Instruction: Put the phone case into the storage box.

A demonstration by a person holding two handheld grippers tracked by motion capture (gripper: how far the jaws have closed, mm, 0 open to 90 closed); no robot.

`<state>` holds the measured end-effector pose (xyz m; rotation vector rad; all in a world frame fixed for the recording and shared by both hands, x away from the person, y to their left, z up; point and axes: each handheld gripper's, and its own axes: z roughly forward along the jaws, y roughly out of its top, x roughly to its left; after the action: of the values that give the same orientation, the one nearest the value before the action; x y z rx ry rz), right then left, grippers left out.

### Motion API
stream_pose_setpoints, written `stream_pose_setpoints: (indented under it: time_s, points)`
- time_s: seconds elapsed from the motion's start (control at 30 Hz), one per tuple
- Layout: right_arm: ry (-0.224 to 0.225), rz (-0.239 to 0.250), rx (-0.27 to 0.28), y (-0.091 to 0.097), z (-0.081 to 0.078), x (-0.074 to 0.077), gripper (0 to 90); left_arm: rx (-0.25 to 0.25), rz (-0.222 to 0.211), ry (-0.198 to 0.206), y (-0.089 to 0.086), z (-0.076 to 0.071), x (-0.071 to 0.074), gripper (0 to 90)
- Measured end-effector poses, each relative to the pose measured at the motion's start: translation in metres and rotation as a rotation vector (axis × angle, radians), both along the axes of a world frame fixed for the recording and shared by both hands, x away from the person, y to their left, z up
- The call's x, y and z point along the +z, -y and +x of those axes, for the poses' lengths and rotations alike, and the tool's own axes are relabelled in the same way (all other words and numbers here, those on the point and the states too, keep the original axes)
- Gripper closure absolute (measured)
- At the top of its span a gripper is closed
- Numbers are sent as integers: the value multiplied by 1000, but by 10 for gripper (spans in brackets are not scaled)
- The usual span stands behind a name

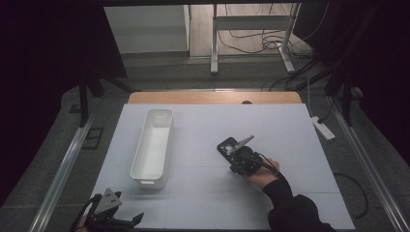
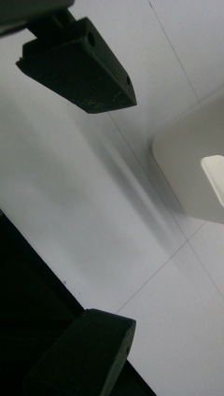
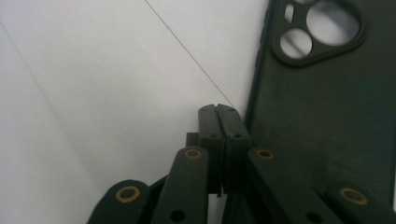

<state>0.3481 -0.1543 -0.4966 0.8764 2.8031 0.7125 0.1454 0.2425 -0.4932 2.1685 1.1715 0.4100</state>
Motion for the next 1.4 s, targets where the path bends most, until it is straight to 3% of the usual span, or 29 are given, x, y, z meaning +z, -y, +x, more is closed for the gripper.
stream_pose_setpoints:
  time_s: [0.2, 0.4, 0.47, 0.5, 0.57, 0.77, 0.8, 0.93, 1.1, 1.4]
  points:
    - [40, 10, 15, -3, -6, 11, 790, -4, 8, -3, 1, 0, 0, 7]
    - [80, 21, 16, -4, -8, 19, 650, -5, 8, -1, 1, 0, 0, 8]
    - [93, 10, -5, -5, -9, 21, 567, -5, 6, -1, 1, 0, 0, 8]
    - [100, -6, -42, -6, -8, 22, 530, -5, 5, -1, 0, 0, 0, 8]
    - [98, -4, -39, -6, -7, 22, 529, -6, 5, 0, 0, 0, 0, 8]
    - [113, 0, -44, -9, -7, 21, 186, -9, 7, -1, 1, 0, 0, 8]
    - [113, 0, -44, -9, -7, 21, 186, -9, 7, -1, 1, 0, 0, 8]
    - [98, 17, -60, -8, -4, 18, 14, -10, 5, -3, 1, 0, 0, 7]
    - [77, 47, -69, -6, 0, 16, 0, -11, 3, -3, 0, 0, 0, 8]
    - [79, 51, -104, 4, 10, 17, 0, -14, 2, -6, 0, 0, 0, 7]
